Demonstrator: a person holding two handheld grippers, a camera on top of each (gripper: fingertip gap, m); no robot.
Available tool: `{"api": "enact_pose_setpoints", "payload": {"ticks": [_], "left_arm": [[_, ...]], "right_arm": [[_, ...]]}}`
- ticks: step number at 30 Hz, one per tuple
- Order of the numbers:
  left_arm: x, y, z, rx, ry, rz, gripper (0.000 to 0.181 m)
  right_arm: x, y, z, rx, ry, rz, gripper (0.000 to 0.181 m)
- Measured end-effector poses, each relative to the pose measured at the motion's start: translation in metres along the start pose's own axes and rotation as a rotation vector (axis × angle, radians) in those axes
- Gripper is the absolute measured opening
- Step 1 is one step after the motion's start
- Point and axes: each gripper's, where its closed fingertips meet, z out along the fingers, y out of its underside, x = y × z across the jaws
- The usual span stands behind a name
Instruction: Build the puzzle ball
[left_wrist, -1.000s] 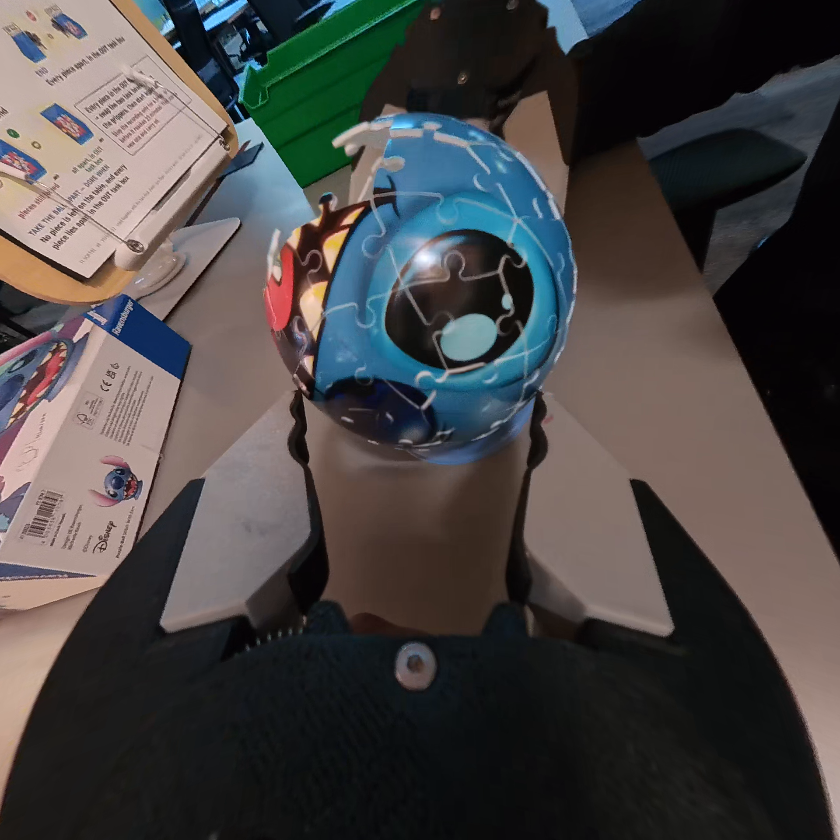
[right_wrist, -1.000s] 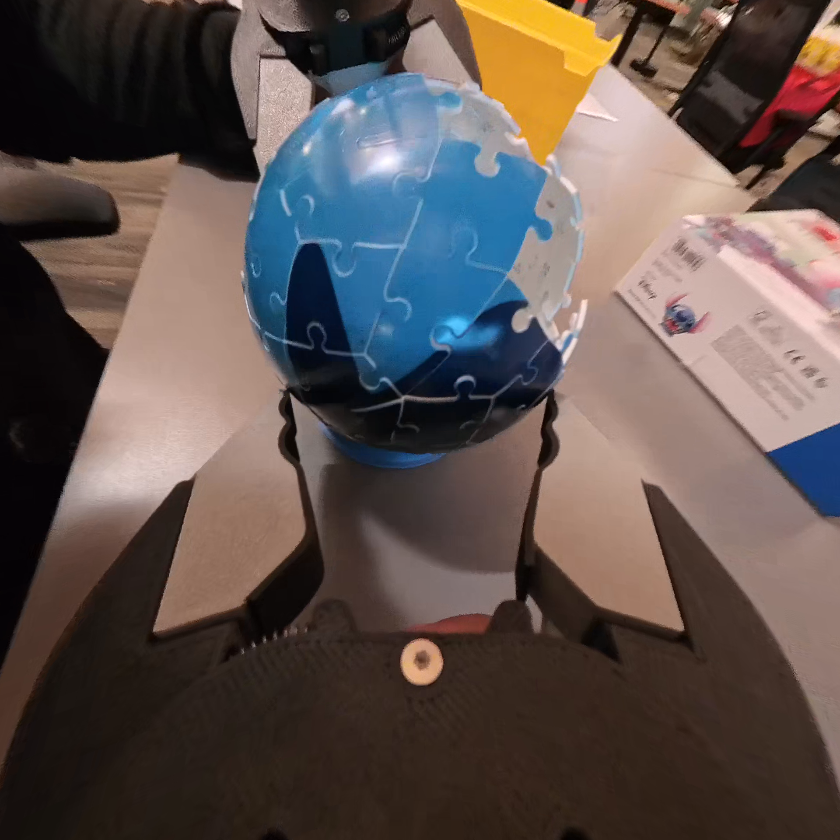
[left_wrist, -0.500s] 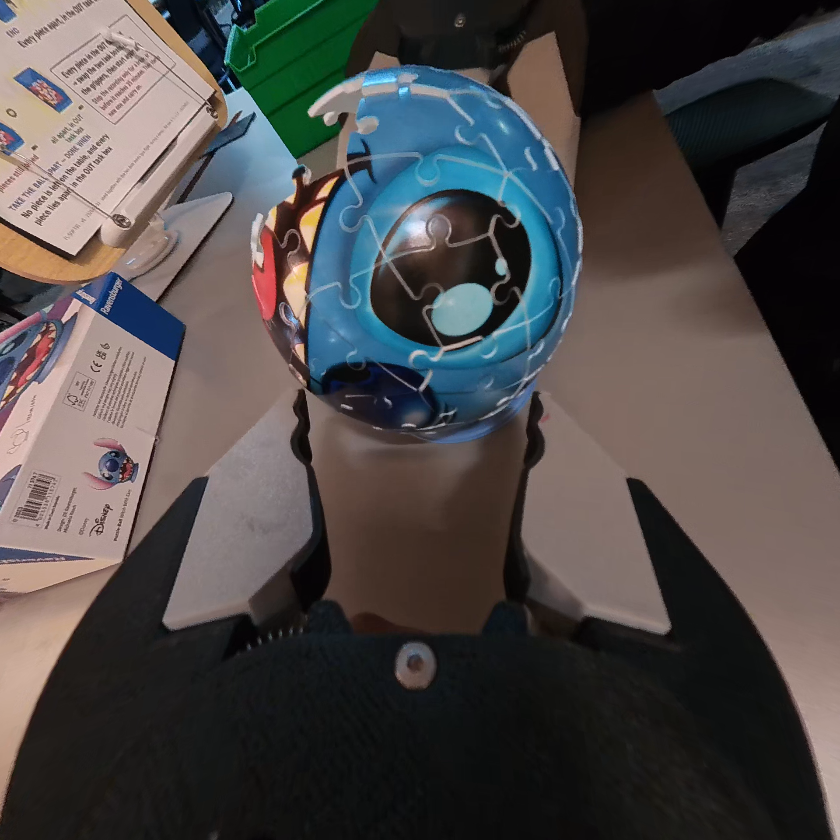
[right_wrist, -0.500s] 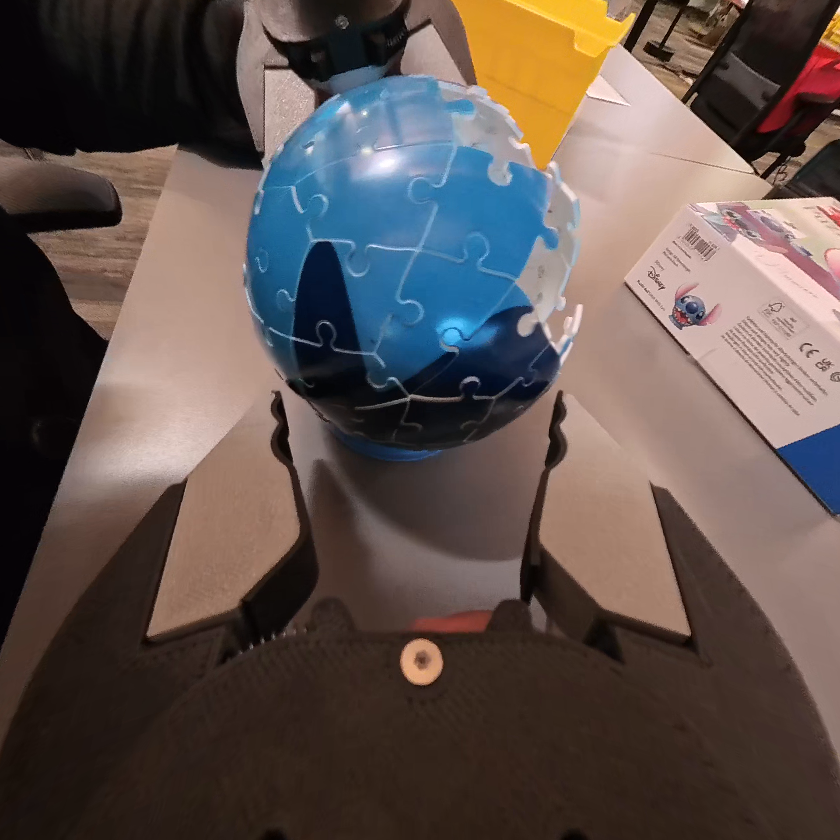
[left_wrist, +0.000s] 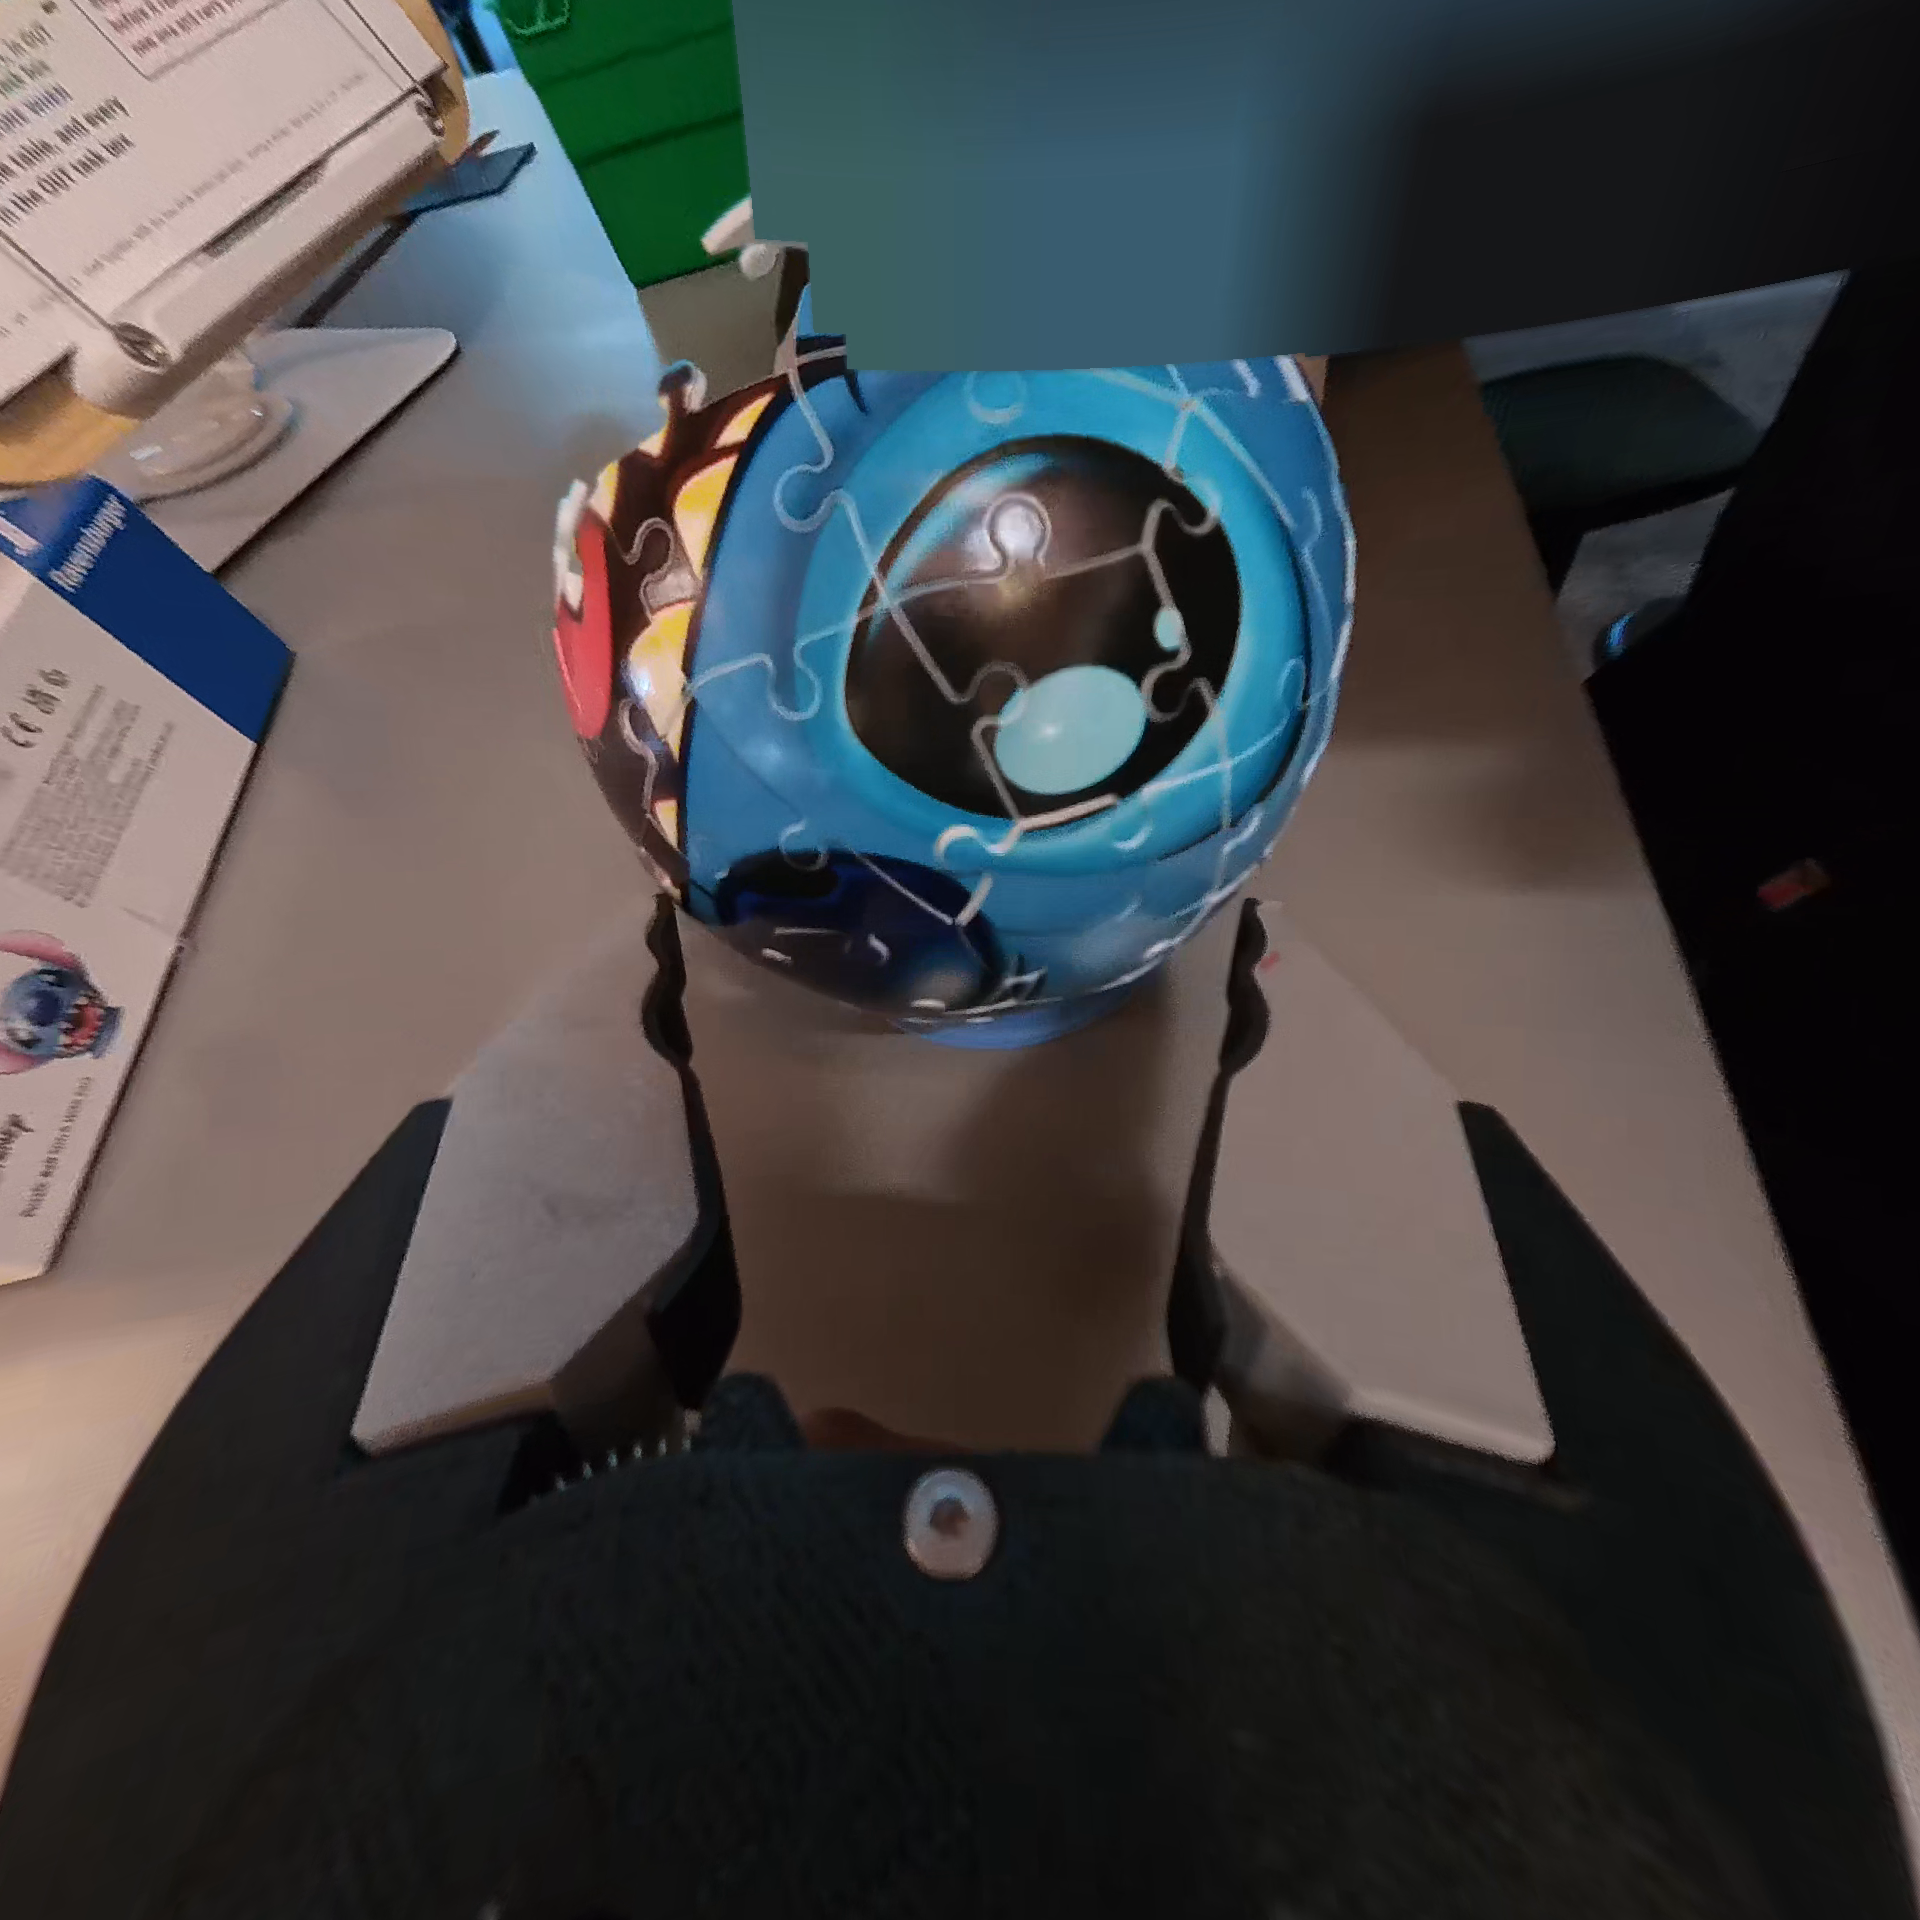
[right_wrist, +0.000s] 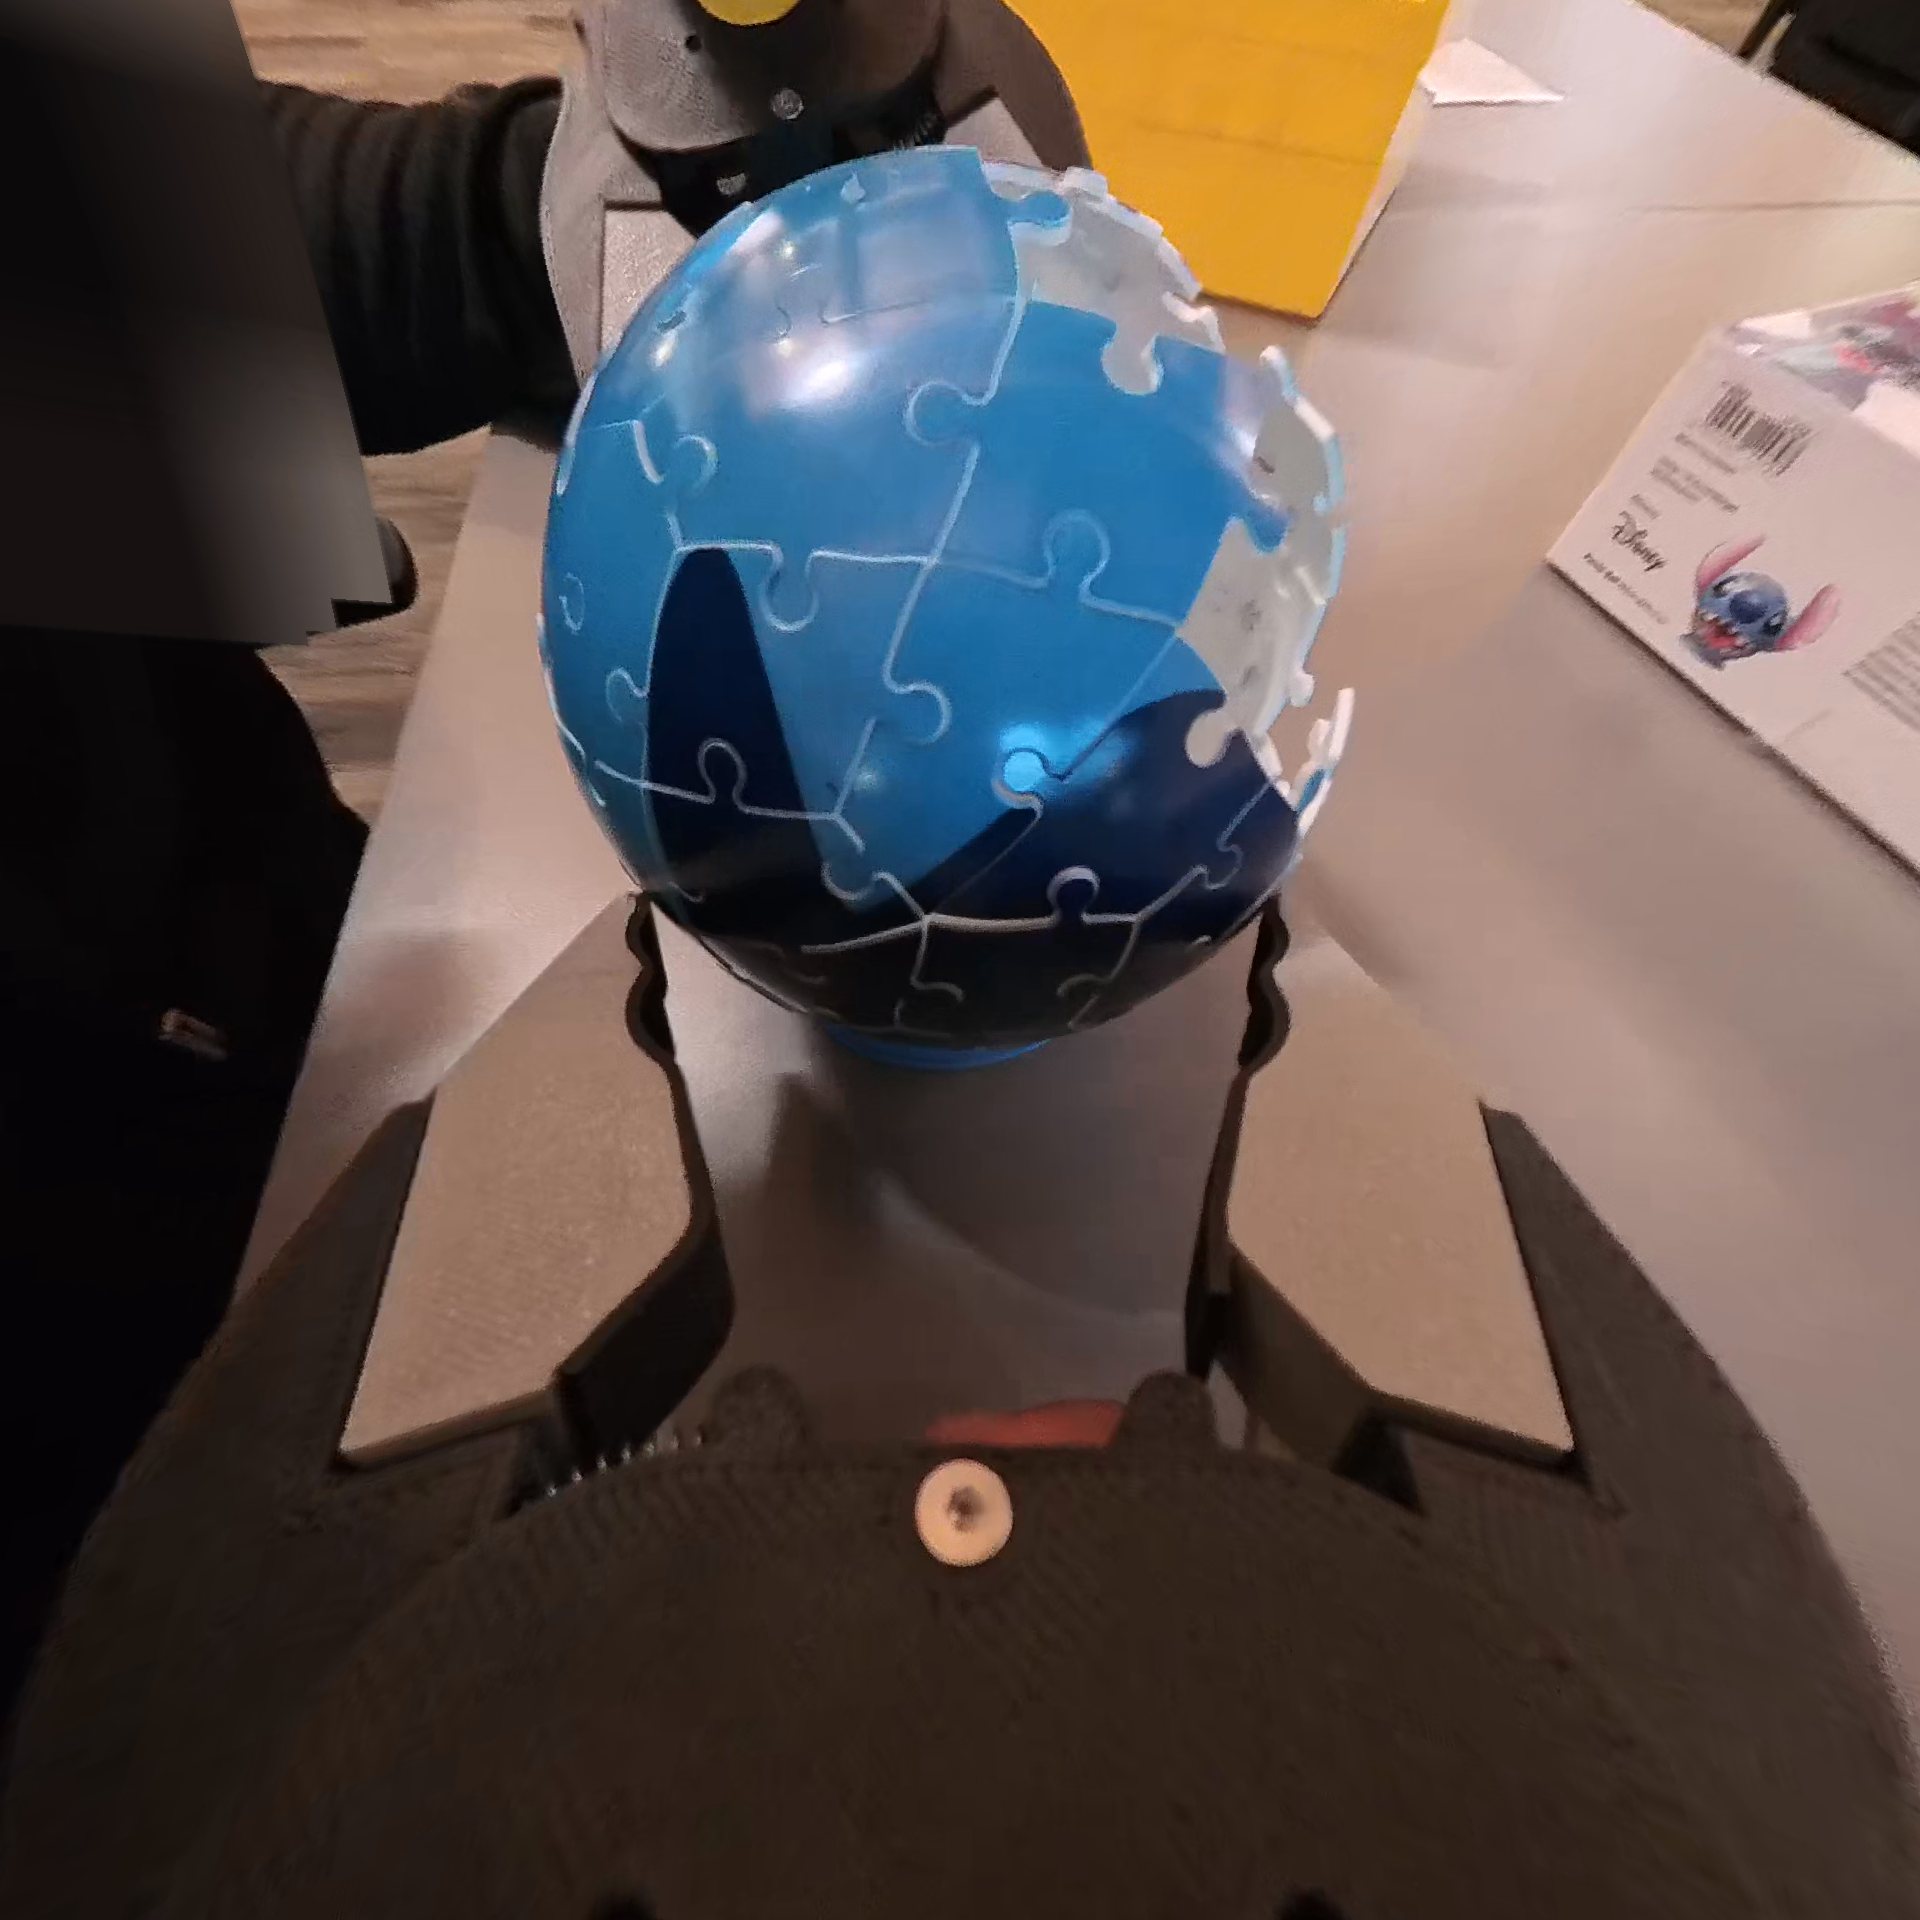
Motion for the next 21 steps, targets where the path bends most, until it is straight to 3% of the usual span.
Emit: {"api": "enact_pose_setpoints", "payload": {"ticks": [7, 13, 17, 21], "left_arm": [[0.002, 0.005, -0.001, -0.034, 0.03, -0.052, 0.1], [0.006, 0.013, -0.001, -0.074, 0.03, -0.011, 0.1], [0.005, 0.017, -0.008, -0.077, 0.038, -0.021, 0.101], [-0.003, 0.021, -0.023, -0.059, 0.036, -0.043, 0.101]], "right_arm": [[-0.003, 0.004, 0.001, -0.029, -0.099, 0.092, 0.109], [0.005, 0.005, -0.009, -0.019, -0.057, 0.055, 0.11], [0.022, 0.008, -0.036, -0.014, 0.028, -0.014, 0.106], [0.069, 0.018, -0.074, -0.009, 0.199, 0.019, 0.081]]}}
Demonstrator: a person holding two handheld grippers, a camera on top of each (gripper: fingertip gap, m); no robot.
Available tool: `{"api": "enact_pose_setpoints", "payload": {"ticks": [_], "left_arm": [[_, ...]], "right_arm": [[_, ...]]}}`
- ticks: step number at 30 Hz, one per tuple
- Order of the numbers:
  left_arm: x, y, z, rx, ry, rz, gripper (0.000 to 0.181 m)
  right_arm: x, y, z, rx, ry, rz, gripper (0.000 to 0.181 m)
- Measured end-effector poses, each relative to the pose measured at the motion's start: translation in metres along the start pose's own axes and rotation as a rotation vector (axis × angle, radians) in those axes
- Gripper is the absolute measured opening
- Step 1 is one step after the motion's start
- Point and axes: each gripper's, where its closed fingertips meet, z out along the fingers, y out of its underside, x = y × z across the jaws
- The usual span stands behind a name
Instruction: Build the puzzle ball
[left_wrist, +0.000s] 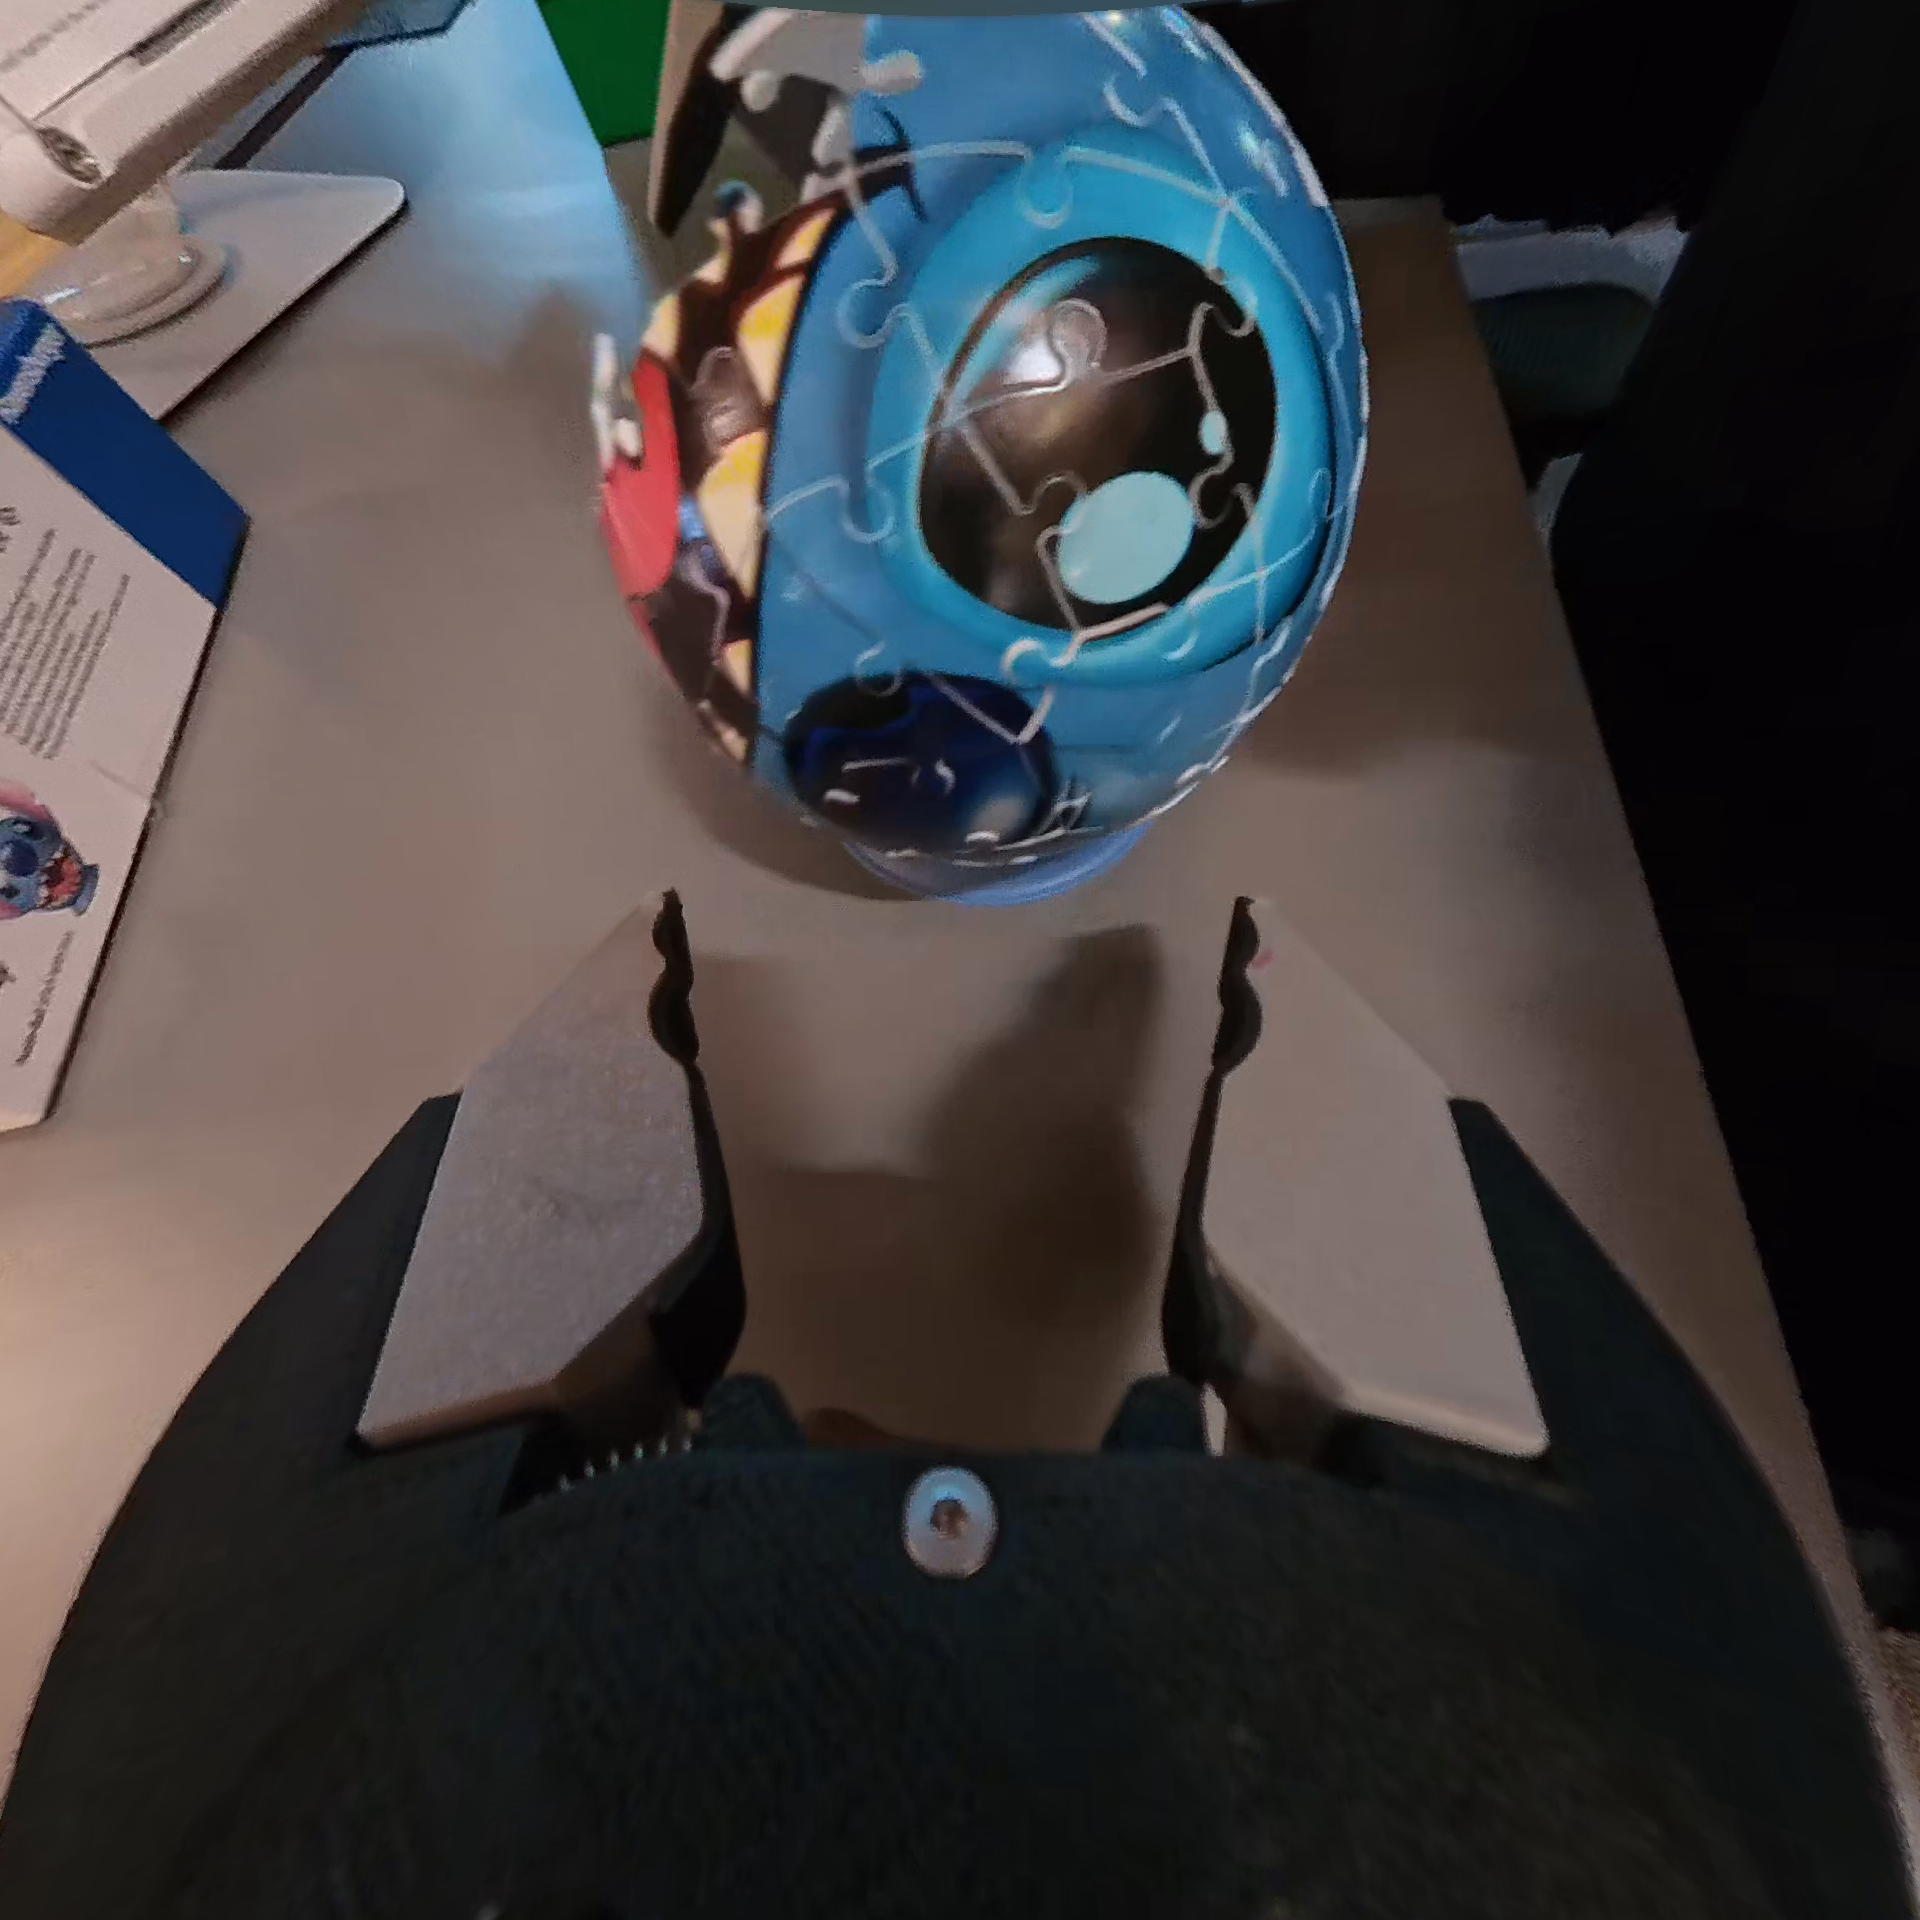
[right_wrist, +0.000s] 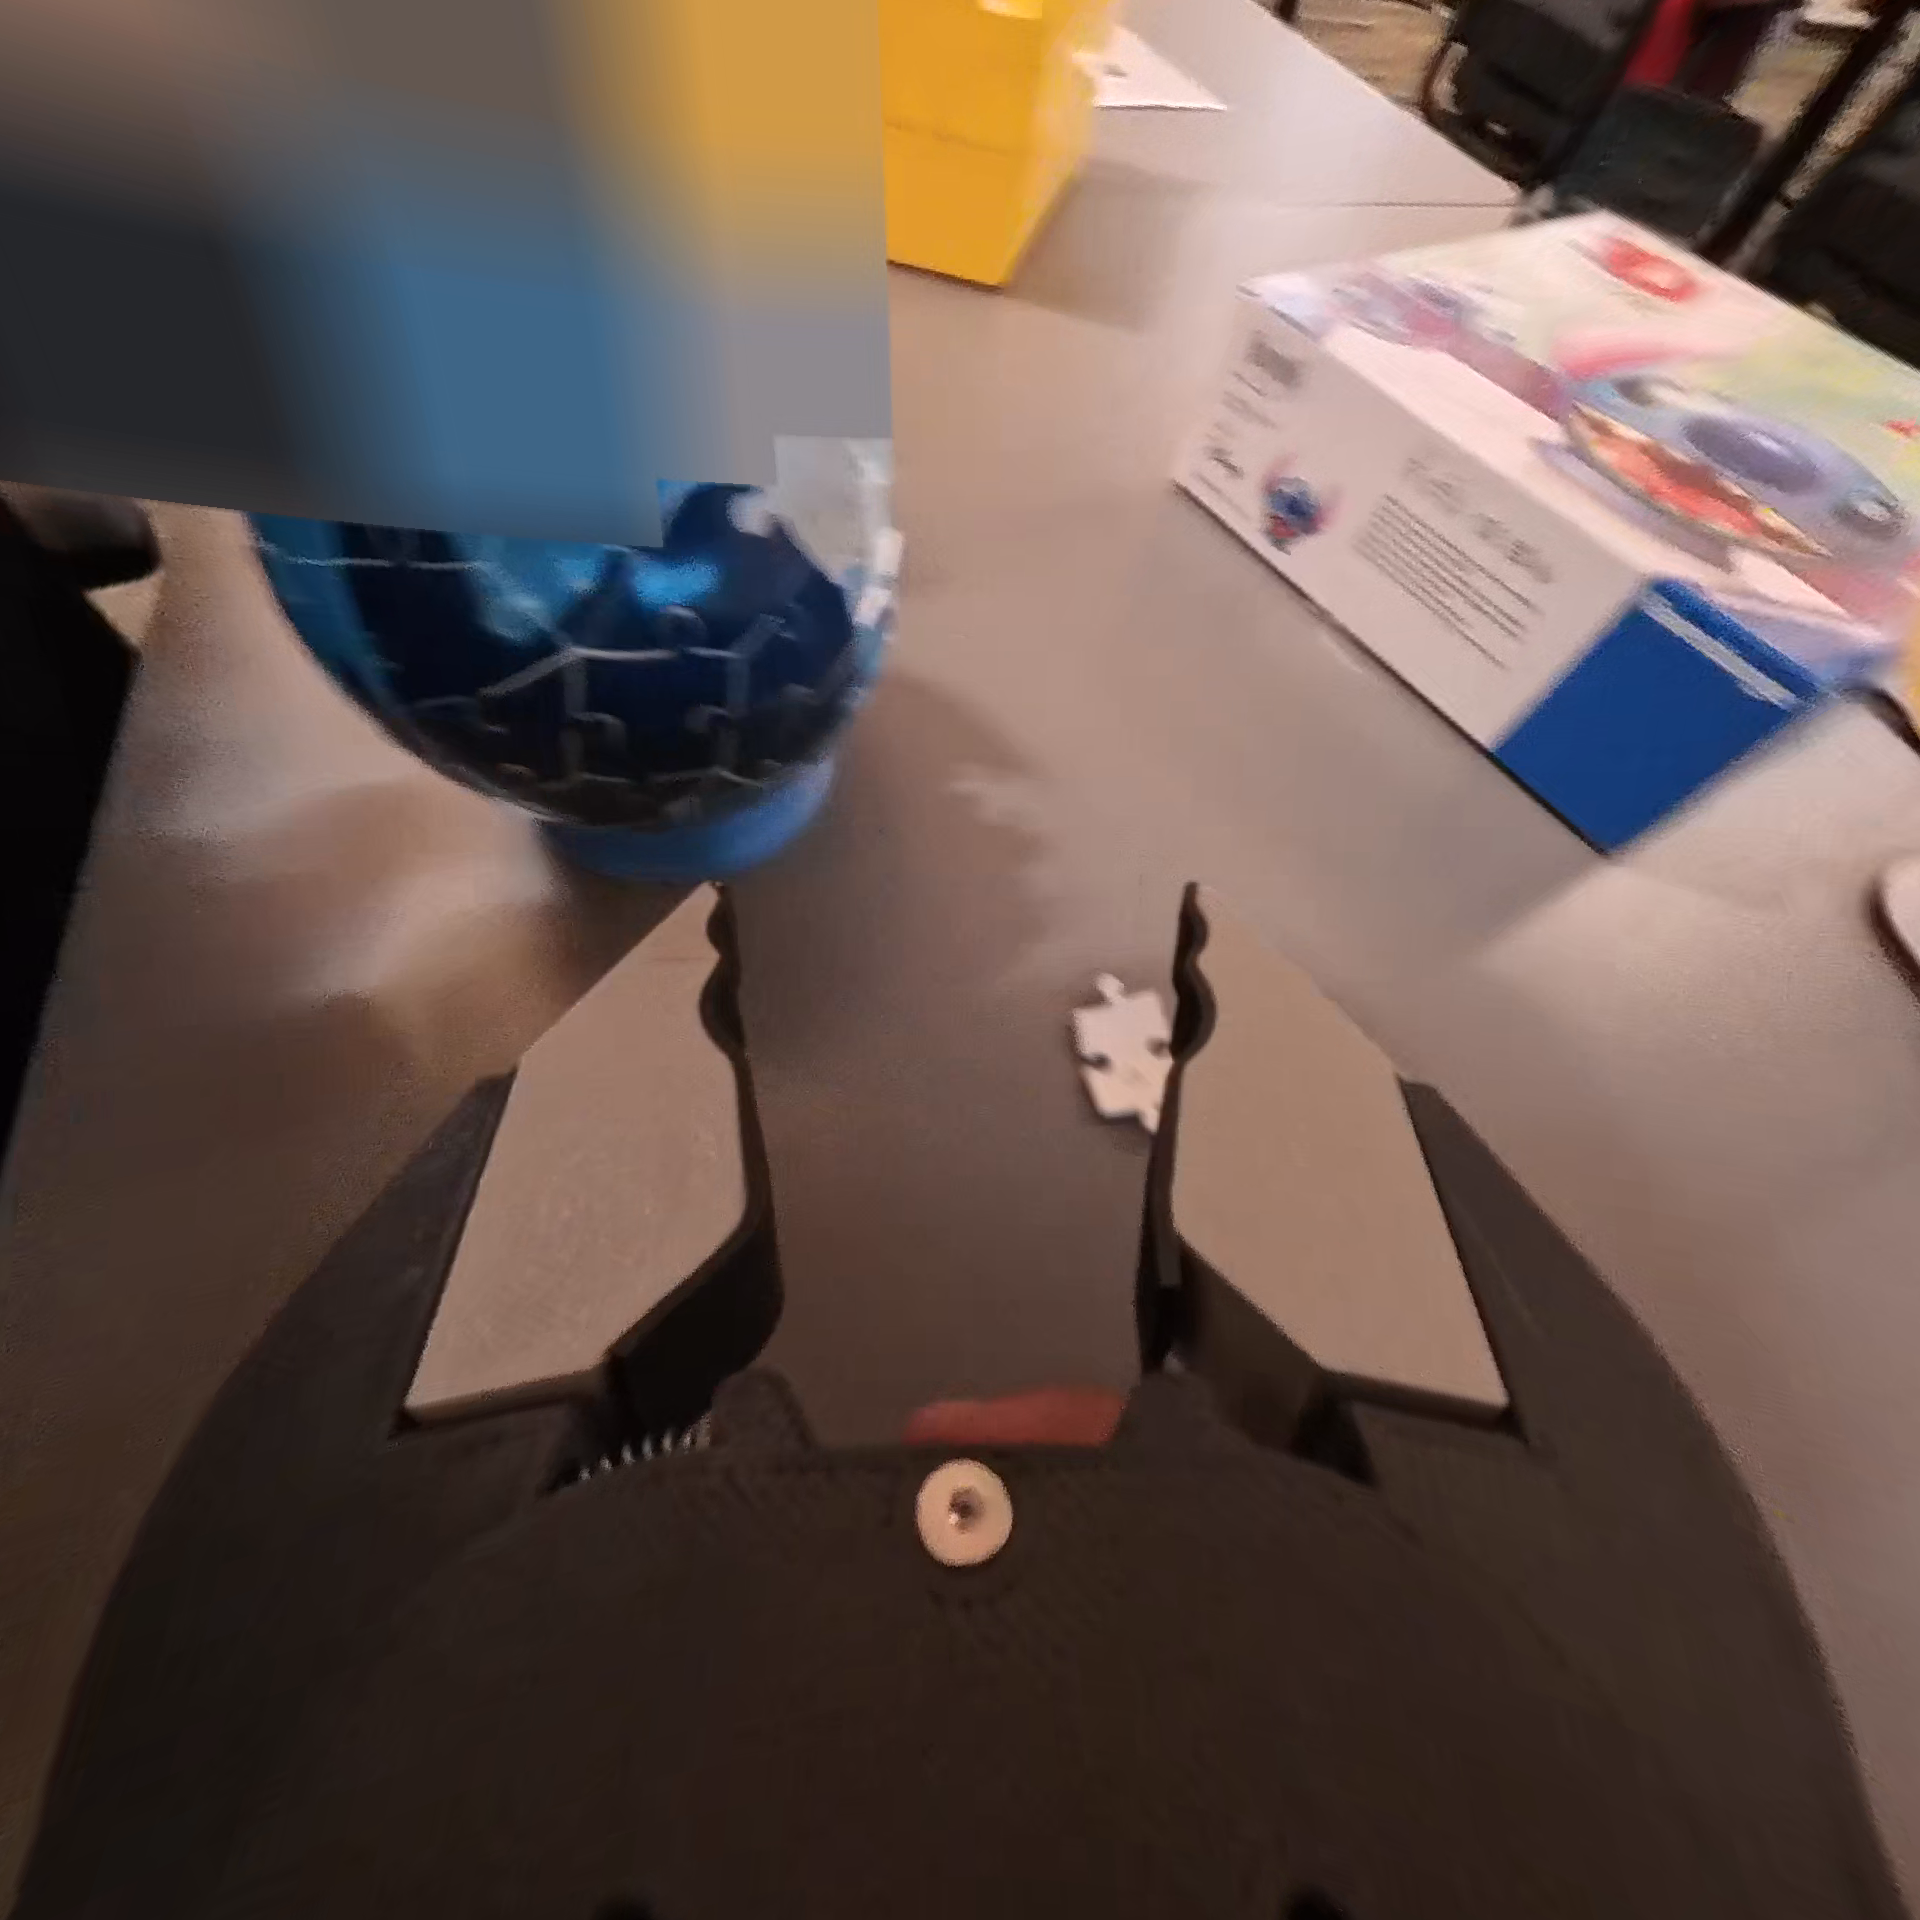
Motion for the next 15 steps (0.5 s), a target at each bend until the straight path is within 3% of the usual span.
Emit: {"api": "enact_pose_setpoints", "payload": {"ticks": [6, 10, 13, 15], "left_arm": [[-0.029, -0.006, -0.025, 0.082, -0.076, -0.089, 0.092], [-0.053, -0.008, -0.037, 0.131, -0.16, -0.166, 0.083], [-0.07, -0.013, -0.046, 0.194, -0.213, -0.26, 0.075], [-0.08, -0.017, -0.052, 0.231, -0.247, -0.317, 0.071]], "right_arm": [[0.039, 0.047, 0.007, -0.213, 0.048, 0.047, 0.074], [0.041, 0.061, 0.017, -0.283, -0.016, 0.01, 0.068], [0.039, 0.061, 0.02, -0.27, -0.086, 0.023, 0.05], [0.044, 0.061, 0.021, -0.262, -0.086, 0.01, 0.027]]}}
